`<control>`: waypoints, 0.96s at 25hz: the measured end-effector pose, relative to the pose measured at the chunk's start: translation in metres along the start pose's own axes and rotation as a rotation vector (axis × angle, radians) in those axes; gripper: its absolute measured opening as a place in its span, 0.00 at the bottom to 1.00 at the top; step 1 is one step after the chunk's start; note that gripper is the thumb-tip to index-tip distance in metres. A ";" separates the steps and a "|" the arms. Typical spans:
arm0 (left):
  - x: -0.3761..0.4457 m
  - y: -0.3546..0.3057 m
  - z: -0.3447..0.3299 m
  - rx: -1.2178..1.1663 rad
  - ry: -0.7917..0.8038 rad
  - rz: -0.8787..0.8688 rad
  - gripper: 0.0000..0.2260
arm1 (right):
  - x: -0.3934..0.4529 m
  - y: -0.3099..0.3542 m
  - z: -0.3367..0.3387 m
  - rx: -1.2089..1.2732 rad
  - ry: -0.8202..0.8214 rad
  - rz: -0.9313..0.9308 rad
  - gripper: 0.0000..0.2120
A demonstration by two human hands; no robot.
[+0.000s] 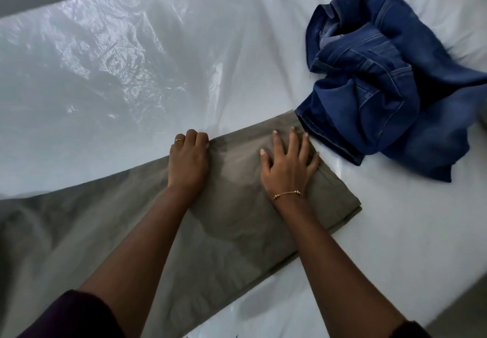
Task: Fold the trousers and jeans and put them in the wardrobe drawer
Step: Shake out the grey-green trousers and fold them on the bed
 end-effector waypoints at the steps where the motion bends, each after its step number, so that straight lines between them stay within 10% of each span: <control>1: -0.003 -0.004 0.000 0.017 0.004 -0.002 0.16 | -0.004 -0.005 -0.004 0.011 0.064 -0.028 0.26; 10: -0.081 -0.084 -0.017 0.077 0.320 -0.474 0.34 | -0.024 -0.070 0.012 -0.117 0.197 -0.158 0.24; 15: -0.089 -0.079 -0.009 -0.009 0.296 -0.270 0.28 | -0.043 -0.015 0.020 -0.053 0.014 0.004 0.24; 24: -0.169 0.053 0.053 0.077 0.034 0.077 0.20 | -0.155 0.133 -0.006 0.001 0.180 0.418 0.26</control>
Point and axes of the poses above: each hand's wrist, its own x-axis towards the middle knuckle, its own z-axis out of the back of the hand, y = z × x, the point moved 4 cm from there along x, towards the middle knuckle, and after that the axes turned 4 degrees about -z, right-handed, at the moved point
